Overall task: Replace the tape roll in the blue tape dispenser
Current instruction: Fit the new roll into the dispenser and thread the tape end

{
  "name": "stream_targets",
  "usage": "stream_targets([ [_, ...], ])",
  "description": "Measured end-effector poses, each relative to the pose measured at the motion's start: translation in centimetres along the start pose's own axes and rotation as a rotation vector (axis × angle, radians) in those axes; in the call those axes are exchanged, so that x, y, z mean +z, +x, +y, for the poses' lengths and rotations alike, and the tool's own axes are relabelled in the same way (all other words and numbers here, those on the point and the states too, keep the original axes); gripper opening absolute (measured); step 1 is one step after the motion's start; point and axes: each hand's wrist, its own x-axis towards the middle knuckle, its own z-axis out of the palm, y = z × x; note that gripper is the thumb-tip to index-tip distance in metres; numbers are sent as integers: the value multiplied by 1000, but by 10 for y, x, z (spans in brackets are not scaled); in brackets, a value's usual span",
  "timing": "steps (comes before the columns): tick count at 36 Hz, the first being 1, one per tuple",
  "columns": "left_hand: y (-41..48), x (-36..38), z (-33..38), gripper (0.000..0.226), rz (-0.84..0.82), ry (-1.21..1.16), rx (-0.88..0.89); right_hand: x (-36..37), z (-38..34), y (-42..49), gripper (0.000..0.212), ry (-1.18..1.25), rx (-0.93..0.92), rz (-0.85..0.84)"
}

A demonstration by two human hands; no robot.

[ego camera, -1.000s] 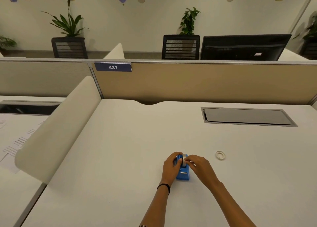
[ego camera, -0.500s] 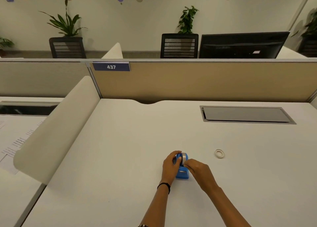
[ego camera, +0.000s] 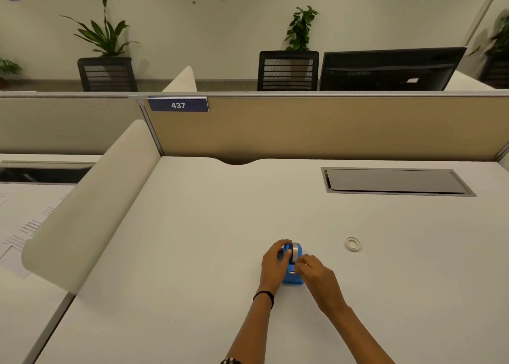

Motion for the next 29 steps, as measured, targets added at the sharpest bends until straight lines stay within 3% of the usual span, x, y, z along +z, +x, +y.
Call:
stream_targets([
  [17,2,1,-5,24,-10,24,20,17,12,-3,21,120,151,-55],
  [29,3,1,-7,25,-15,23,23,17,11,-3,20,116,137,-30],
])
